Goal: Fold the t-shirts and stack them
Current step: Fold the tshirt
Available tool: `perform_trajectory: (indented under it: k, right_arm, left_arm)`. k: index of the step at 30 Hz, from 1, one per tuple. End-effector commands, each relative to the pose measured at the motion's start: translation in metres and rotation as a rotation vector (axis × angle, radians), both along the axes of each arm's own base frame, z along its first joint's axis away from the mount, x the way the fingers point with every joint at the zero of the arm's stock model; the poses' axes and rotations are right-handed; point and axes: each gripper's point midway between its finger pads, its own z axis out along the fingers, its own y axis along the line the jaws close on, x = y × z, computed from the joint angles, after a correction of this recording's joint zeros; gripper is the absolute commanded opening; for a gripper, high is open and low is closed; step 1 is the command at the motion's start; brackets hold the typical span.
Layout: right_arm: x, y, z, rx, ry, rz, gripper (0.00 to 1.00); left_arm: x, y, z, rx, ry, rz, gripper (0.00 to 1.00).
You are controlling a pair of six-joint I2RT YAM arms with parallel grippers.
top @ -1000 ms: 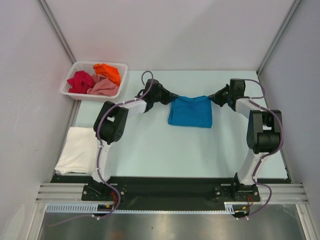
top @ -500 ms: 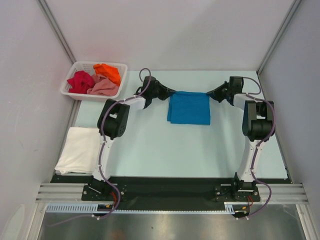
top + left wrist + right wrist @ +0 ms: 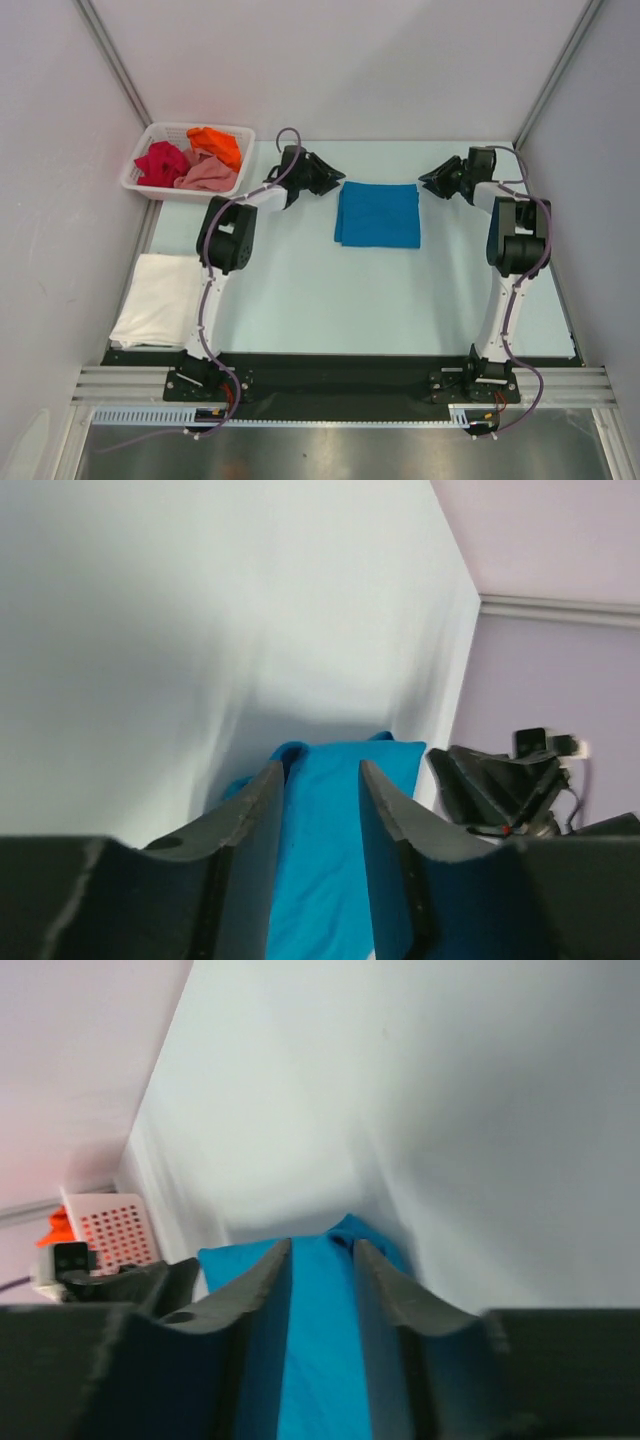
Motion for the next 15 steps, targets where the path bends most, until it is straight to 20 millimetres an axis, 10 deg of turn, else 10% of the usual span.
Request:
perform_trajectory:
  k: [1,7,15]
  right_arm:
    - [0.009,-0.027,0.042,-0.137,-0.137,0.063,0.39]
    - [-0.016,0.004,0.070,-0.150,-0.248,0.228,0.43]
    - [-0.023,0.076,0.053,0.057,-0.341,0.422,0.43]
  left_arm:
    - [0.009,0.025,0.060,0.185,-0.213,-0.063,0.45]
    - [-0.041,-0.008,0.105,0.150,-0.408,-0.245,0.46]
    - [-0.068,-0.078,0.077,-0.103,-0.460,-0.430,0.41]
